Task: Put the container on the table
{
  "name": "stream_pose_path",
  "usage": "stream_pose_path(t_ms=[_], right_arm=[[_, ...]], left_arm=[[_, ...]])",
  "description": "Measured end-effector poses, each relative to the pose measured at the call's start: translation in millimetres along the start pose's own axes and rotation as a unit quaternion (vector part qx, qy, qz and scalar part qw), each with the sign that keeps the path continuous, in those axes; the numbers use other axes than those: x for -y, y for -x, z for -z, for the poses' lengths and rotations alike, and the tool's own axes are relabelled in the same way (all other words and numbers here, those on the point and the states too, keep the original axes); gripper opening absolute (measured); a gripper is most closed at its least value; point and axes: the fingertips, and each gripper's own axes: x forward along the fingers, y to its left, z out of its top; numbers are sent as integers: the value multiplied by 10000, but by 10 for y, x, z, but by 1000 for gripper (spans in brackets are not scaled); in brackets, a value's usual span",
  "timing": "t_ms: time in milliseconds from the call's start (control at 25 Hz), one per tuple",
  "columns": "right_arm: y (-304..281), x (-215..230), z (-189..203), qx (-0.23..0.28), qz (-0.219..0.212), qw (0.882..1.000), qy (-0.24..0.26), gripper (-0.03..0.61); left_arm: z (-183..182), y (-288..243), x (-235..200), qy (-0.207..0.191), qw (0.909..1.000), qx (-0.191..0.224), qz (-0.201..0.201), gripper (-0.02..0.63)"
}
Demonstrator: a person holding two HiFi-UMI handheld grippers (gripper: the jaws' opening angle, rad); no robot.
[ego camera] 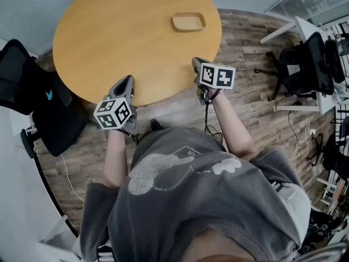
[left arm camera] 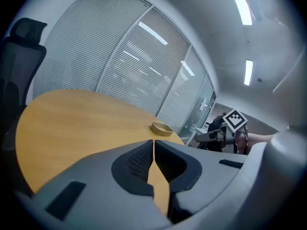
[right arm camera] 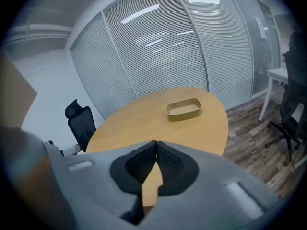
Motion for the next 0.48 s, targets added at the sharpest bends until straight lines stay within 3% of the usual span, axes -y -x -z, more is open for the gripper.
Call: stream_pose_path(t_ms=[480], right_arm=[[573,190,234,55,-267,9996,19,-2]], left_arm=[[159,130,722,-179,9998,111,-39,9]])
